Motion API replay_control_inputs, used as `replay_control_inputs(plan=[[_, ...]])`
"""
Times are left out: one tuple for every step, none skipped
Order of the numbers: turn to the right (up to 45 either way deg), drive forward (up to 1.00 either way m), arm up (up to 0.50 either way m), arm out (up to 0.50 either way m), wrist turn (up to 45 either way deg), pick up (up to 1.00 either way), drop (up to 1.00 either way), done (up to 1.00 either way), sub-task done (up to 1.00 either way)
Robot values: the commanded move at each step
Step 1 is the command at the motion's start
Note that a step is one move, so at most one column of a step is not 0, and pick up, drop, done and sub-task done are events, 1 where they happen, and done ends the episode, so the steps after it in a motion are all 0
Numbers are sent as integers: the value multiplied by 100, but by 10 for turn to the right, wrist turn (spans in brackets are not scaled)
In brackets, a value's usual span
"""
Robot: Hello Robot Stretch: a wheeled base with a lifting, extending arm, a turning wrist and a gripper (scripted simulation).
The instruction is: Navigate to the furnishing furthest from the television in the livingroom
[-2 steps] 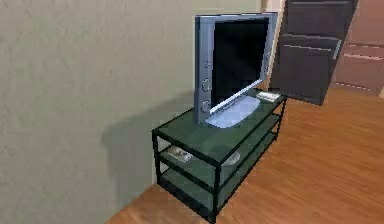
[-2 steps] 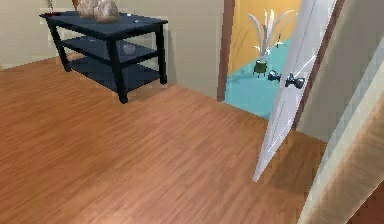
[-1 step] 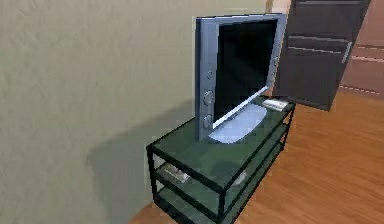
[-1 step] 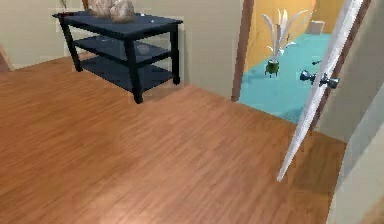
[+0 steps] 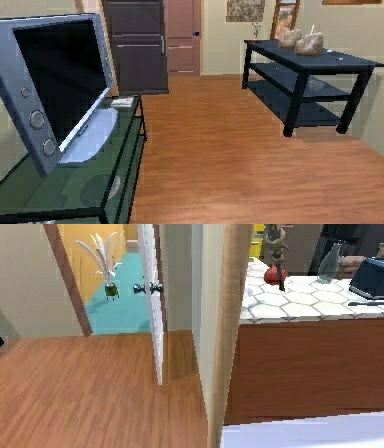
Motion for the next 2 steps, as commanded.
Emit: replay_control_inputs(plan=[[120,0,0,0,0,0,0,0,0],[0,15,0,0,0,0,0,0,0]])
